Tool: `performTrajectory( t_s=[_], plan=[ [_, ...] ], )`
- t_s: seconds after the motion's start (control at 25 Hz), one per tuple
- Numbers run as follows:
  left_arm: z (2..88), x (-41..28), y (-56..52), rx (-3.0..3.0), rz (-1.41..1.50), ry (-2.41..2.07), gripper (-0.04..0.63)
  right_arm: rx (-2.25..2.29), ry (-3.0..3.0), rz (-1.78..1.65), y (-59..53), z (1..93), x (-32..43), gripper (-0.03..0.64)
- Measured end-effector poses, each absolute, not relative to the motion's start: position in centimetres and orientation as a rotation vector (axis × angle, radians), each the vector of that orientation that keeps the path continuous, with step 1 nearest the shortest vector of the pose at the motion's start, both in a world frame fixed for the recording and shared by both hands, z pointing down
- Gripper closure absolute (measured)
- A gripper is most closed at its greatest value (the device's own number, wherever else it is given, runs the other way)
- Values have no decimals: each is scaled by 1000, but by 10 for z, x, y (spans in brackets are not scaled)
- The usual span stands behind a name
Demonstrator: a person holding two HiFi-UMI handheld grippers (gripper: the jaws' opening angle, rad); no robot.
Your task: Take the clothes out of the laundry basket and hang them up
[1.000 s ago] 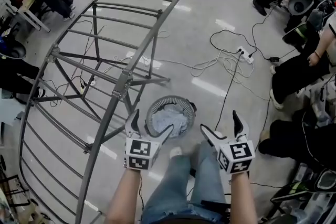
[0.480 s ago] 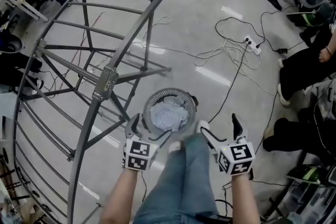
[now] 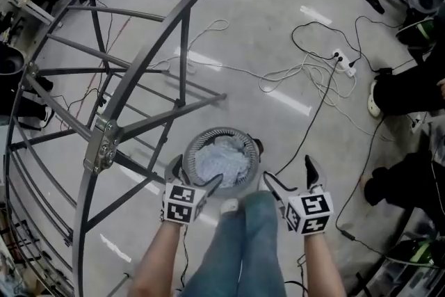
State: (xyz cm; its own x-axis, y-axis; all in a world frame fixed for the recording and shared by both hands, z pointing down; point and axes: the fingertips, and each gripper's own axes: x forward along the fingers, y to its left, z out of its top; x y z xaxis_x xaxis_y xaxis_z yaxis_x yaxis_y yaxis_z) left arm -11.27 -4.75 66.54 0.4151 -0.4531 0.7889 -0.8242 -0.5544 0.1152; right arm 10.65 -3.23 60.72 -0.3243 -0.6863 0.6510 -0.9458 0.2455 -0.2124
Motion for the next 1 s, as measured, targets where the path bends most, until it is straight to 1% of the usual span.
performTrajectory(
  t_s=[0.16, 0.36, 0.56, 0.72, 0.92, 1.0],
  plan=[
    [711, -103, -54, 2171, 1029, -1045, 41, 1465, -2095, 816, -43, 646, 107, 103],
    [765, -112, -64, 2112, 1055, -1080, 43, 1472, -2055, 884, -44, 702, 112, 104],
    [825, -121, -58, 2059, 1138, -1046, 71, 1453, -2016, 952, -40, 756, 111, 108],
    [882, -127, -59, 2030, 1201, -1013, 131, 1419, -2015, 944, -39, 796, 104, 110],
    [937, -134, -73, 1978, 1292, -1048, 298, 1398, -2013, 959, -38, 838, 106, 110],
    [956, -133, -78, 1963, 1328, -1052, 341, 1387, -2014, 953, -37, 854, 110, 110]
  ],
)
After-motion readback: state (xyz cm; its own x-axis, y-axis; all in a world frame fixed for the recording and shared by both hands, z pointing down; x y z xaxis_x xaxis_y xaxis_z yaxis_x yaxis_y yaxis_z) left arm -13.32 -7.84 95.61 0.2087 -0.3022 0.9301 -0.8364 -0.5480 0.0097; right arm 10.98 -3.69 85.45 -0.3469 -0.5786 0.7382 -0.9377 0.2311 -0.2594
